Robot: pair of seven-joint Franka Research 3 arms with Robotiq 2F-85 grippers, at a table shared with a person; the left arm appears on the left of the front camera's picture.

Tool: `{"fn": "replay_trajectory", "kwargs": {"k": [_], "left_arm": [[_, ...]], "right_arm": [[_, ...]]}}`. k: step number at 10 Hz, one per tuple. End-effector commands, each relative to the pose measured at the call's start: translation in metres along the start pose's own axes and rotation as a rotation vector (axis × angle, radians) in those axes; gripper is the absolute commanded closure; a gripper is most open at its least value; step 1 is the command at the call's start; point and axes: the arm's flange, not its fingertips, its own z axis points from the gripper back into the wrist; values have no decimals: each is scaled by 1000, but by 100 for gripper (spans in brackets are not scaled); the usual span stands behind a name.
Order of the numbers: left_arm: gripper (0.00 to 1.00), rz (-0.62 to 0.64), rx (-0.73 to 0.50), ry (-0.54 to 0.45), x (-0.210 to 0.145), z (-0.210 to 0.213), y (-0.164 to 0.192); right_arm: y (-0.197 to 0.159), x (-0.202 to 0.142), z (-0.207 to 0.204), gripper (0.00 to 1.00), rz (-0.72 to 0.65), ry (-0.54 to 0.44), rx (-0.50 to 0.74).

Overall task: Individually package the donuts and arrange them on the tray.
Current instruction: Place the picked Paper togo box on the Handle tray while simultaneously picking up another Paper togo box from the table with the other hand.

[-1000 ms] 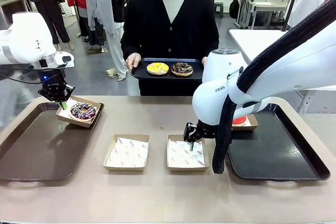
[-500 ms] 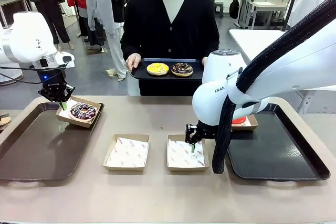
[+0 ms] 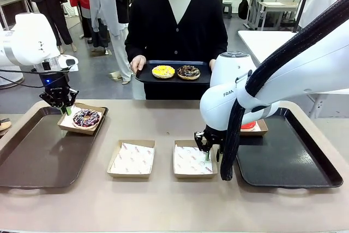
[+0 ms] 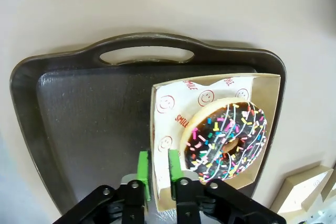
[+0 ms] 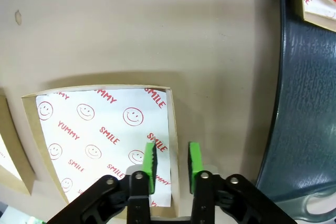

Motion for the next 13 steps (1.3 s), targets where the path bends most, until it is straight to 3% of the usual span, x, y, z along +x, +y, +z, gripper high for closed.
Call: {"fn": "replay_trajectory", "kwargs": {"k": [1, 2, 10, 13], "left_arm": [[40, 12, 7, 8, 4, 3, -3], [0, 11, 7, 8, 4, 3, -3], [3, -17, -18, 19, -3, 10, 1], [3, -56, -164, 18, -42, 45, 14]], "right_arm": [[4, 1, -7, 100, -17, -30, -17], [4, 0, -8, 100, -17, -30, -18], [2, -2, -2, 100, -30, -16, -24], [-7, -23, 69, 100, 11, -58, -12]]}}
